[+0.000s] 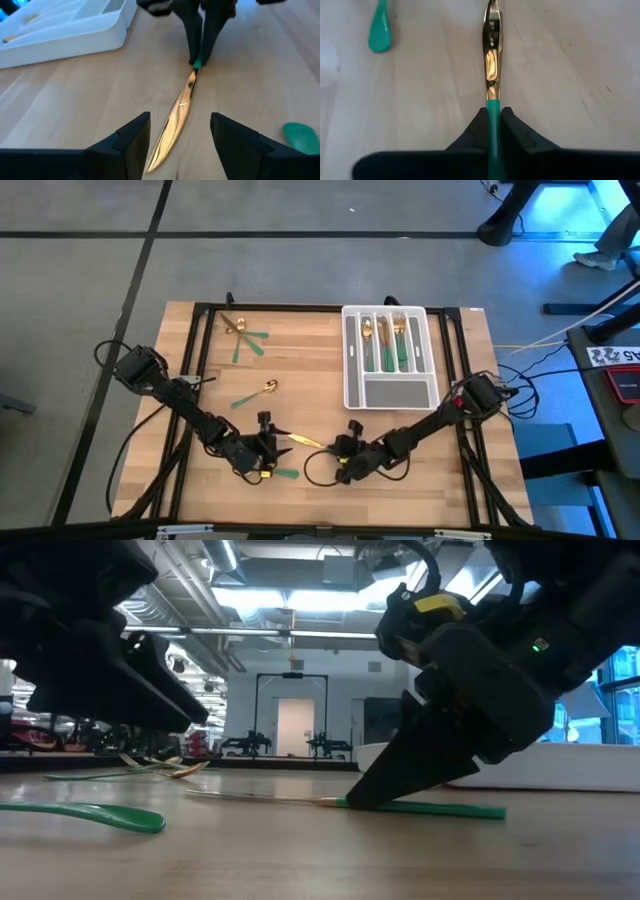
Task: Sort silverware
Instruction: Put the green knife into the silverware tray
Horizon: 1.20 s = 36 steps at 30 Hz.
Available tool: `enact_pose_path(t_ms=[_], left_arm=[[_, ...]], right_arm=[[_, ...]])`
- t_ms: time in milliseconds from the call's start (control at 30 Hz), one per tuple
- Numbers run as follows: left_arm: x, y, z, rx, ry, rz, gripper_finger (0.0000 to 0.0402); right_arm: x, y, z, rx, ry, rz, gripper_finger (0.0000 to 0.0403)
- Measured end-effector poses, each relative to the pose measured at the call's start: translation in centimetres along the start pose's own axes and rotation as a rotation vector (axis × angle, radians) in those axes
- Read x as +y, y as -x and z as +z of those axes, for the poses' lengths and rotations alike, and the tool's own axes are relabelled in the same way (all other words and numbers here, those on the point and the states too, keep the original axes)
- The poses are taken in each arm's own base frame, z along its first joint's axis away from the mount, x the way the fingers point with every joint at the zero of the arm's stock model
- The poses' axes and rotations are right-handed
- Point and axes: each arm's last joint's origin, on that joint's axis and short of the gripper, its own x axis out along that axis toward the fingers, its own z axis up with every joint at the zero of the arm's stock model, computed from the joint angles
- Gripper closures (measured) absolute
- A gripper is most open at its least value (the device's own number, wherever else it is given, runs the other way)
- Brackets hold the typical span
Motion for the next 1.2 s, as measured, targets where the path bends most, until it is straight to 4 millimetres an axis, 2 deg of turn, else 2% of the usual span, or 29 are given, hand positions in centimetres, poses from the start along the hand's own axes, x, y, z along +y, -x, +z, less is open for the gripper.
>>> enact_pose_path(t_ms=[200,367,500,633,833,1000,1100,1200], left_arm=[[-0.2,-0.1,0.2,-0.007,-0.113,-0.051,0.0204],[-0.1,-1.3,-0.7,0.041,-0.189,-0.110,0.0204],[-0.2,-3.0,-1.4,0.049,-0.161,-0.220,0.0204],[0.1,-4.4,-2.1,0.042,-0.154,-0.207,0.0203],[0.7,-5.2,-2.3,0.066,-0.121,-0.198,0.0203],[1.4,-5.8,-2.5,0.109,-0.105,-0.267,0.0204],[1.9,-6.1,-2.7,0.141,-0.100,-0.270,0.0218],[2.4,-6.4,-2.8,0.160,-0.118,-0.276,0.0248]], right_arm=[[0.4,-0.3,0.1,-0.064,0.002,0.057,0.0383],[0.5,-0.3,0.1,-0.076,0.016,0.066,0.0382],[0.6,-0.3,0.3,-0.098,0.017,0.067,0.0392],[0.7,-0.3,0.4,-0.122,0.032,0.075,0.0401],[0.7,-0.4,0.5,-0.132,0.039,0.081,0.0402],[0.7,-0.4,0.5,-0.132,0.039,0.081,0.0402],[0.7,-0.4,0.5,-0.132,0.039,0.081,0.0402],[0.7,-0.4,0.5,-0.132,0.042,0.081,0.0402]])
